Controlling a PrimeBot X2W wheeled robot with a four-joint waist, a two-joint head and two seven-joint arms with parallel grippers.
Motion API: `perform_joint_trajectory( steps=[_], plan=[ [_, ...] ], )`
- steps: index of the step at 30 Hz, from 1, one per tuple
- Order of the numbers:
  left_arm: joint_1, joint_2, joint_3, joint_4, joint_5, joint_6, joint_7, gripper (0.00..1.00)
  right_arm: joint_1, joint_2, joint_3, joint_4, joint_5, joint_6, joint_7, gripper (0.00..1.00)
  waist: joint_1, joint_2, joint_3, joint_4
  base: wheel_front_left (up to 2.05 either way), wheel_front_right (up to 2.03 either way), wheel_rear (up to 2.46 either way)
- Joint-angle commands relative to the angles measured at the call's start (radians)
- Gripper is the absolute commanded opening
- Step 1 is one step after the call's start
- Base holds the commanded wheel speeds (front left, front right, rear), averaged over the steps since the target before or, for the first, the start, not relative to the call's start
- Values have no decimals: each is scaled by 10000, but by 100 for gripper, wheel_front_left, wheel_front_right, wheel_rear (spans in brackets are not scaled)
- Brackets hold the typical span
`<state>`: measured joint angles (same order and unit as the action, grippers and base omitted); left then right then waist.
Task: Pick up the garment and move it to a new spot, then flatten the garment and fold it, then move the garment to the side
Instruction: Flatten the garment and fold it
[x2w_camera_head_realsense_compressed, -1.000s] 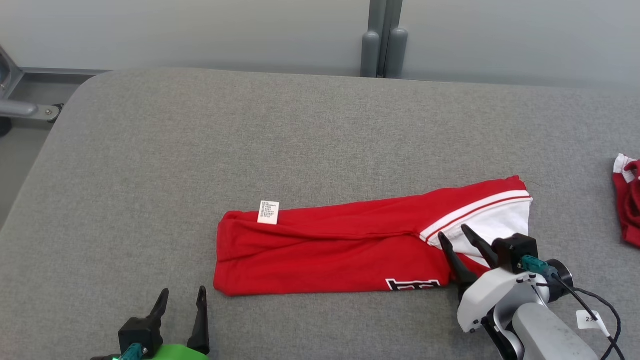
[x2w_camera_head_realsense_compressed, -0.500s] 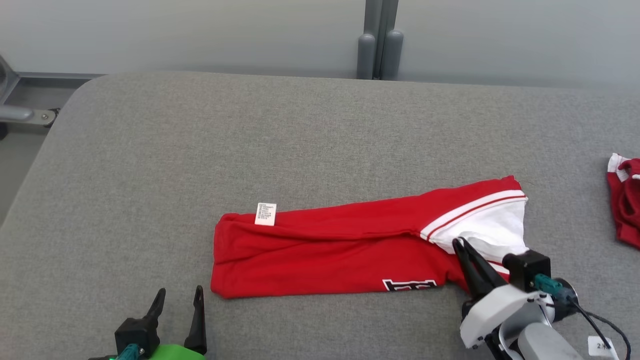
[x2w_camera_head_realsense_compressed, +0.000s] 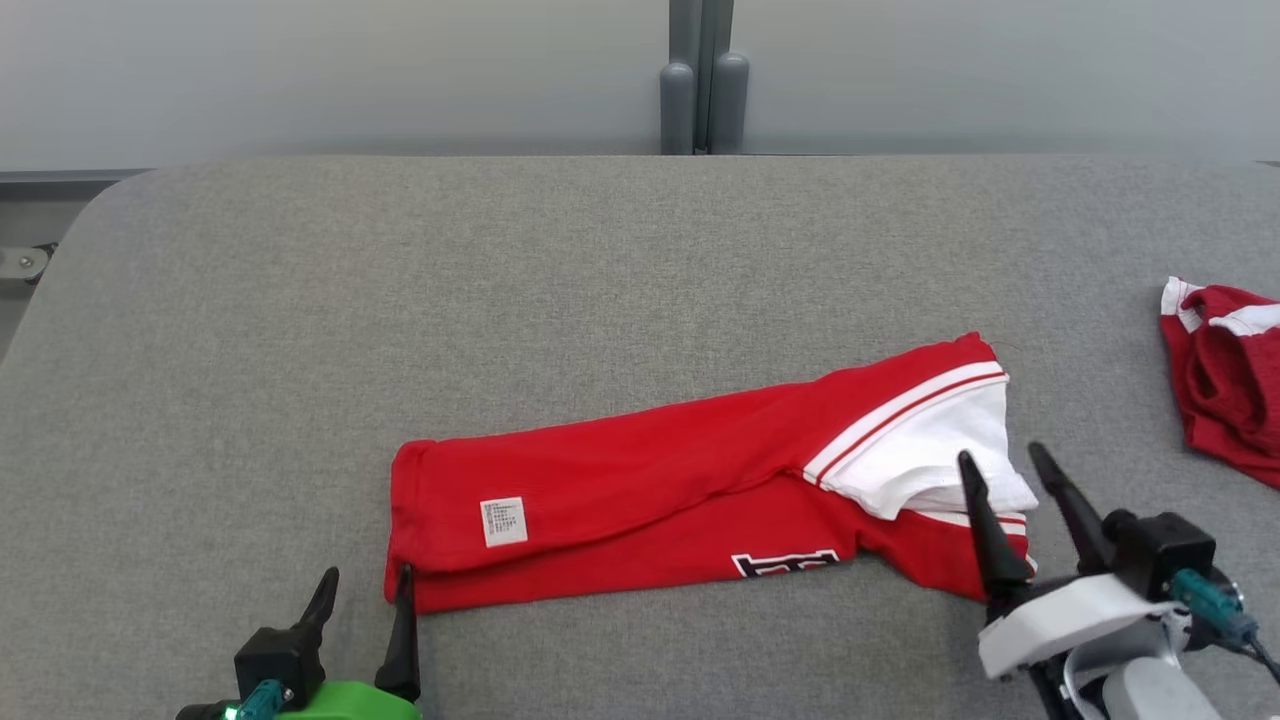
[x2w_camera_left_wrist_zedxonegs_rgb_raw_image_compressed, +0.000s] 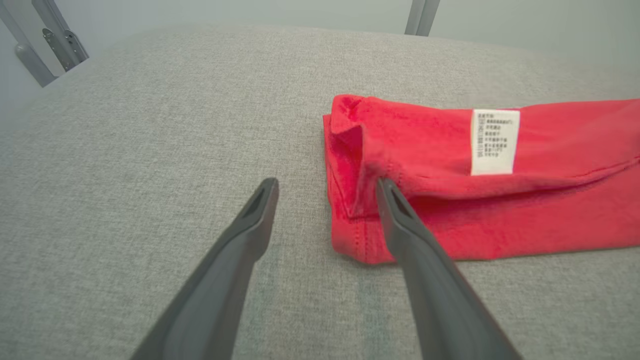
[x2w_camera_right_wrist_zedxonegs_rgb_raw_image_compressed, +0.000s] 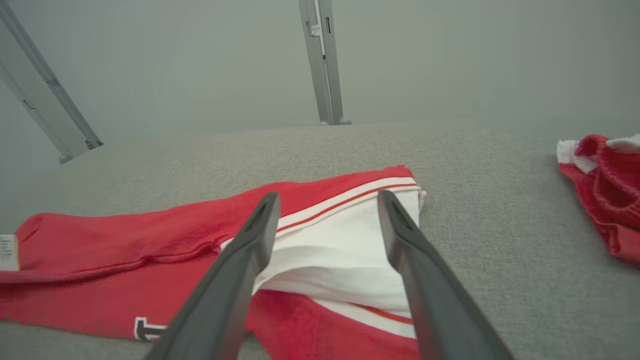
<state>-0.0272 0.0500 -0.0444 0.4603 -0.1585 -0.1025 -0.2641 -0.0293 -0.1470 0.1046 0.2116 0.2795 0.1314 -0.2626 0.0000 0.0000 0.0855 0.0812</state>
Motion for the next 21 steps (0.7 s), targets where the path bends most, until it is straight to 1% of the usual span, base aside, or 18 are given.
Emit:
perform_joint_trajectory(
  steps=[1,4,5,9,12,13,16,21],
  plan=[
    [-143,22,-28,3,-25,-5,8,100,-373,-108,-214,192,-153,-16,-26,100,0,0,15,13,0,0,0],
    [-268,20,-112,23,-29,-17,8,100,-1047,-317,-645,796,-353,-16,-25,100,0,0,79,125,0,0,0],
    [-268,20,-112,23,-29,-17,8,100,-1047,-317,-645,796,-353,-16,-25,100,0,0,79,125,0,0,0],
    [-307,20,-143,-26,-3,24,8,100,-1887,-617,-1002,1874,-494,-16,-26,100,0,0,218,352,0,0,0],
    [-307,21,-138,-51,19,55,8,100,-2296,-755,-1227,2966,-564,-16,-26,100,0,0,327,532,0,0,0],
    [-296,21,-139,-37,25,57,8,100,-2420,-773,-1254,3449,-567,-18,-26,100,0,0,352,584,0,0,0],
    [-293,21,-130,-6,56,54,8,100,-2788,-749,-1245,4401,-515,-16,-26,100,0,0,437,713,0,0,0],
    [-349,21,-111,-13,98,22,8,100,-3068,-620,-916,5947,-78,-16,-26,100,0,0,530,834,0,0,0]
  ],
)
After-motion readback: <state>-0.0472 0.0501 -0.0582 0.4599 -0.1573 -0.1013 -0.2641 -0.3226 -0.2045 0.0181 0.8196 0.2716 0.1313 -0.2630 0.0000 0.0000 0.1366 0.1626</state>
